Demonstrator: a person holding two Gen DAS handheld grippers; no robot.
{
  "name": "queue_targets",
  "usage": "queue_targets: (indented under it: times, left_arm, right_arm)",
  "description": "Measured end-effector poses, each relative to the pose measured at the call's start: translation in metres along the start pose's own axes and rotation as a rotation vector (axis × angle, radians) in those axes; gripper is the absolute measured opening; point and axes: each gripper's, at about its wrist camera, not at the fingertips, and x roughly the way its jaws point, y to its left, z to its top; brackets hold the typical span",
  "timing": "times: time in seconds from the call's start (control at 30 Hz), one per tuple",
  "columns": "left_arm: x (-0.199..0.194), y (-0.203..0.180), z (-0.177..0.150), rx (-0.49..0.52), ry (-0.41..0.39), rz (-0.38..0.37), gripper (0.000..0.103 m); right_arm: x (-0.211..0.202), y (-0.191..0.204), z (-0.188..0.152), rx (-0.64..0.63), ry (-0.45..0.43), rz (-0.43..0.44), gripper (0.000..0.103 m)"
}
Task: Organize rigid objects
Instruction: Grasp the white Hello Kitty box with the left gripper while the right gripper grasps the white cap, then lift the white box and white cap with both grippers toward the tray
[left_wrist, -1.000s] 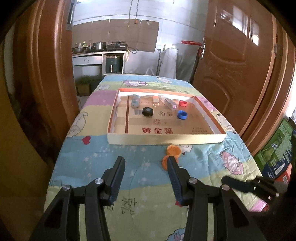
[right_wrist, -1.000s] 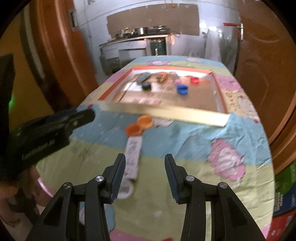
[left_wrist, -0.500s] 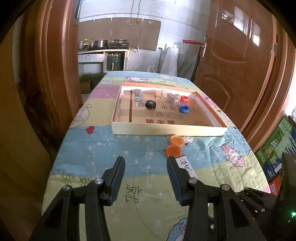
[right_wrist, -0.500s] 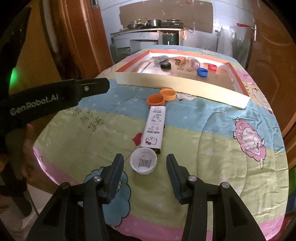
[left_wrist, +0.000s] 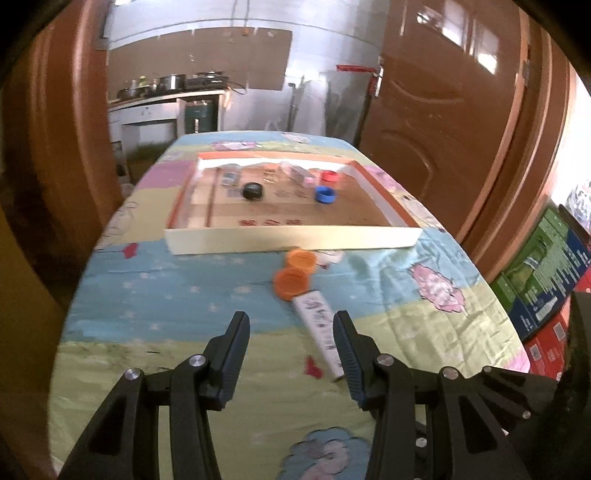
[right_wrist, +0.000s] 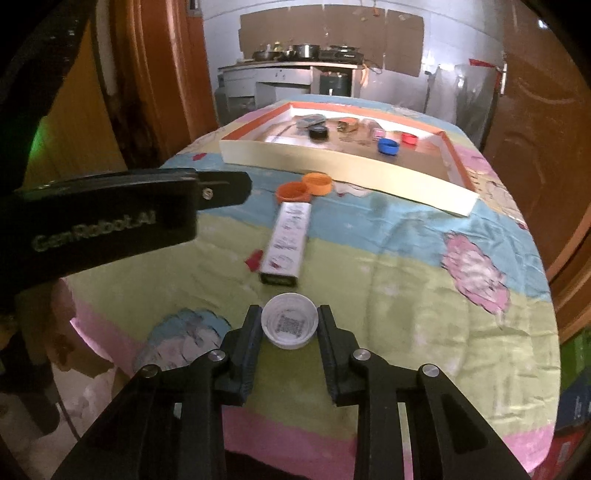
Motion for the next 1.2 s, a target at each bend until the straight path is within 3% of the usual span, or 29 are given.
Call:
queue_targets:
  times: [0.17, 0.33, 0.4, 0.43, 1.2]
  left_arm:
    - [0.028, -0.021, 0.001, -0.025, 0.035, -0.021, 0.047]
    - [0.055, -0.024, -0.004, -0.071, 0.097, 0.005, 0.047]
    - [0.054, -0.025, -0.007, -0.075, 0.074, 0.055, 0.032]
    - [0.055, -0.025, -0.008, -0.075, 0.079, 0.066, 0.031]
    - [0.025, -0.019, -0.009, -0.039, 0.027, 0.023, 0.028]
  right_arm:
    - [-0.008, -0.024, -0.012, 0.06, -0.006, -0.022, 0.03]
    - [-0.014, -0.037, -0.014, 0.084, -0.03, -0.025, 0.031]
    - [-0.015, -0.042, -0.016, 0.095, -0.034, -0.019, 0.031]
    - [-0.015, -0.045, -0.017, 0.105, -0.034, -0.013, 0.031]
    - [-0.017, -0.048, -0.008, 0.128, -0.061, -0.01, 0.031]
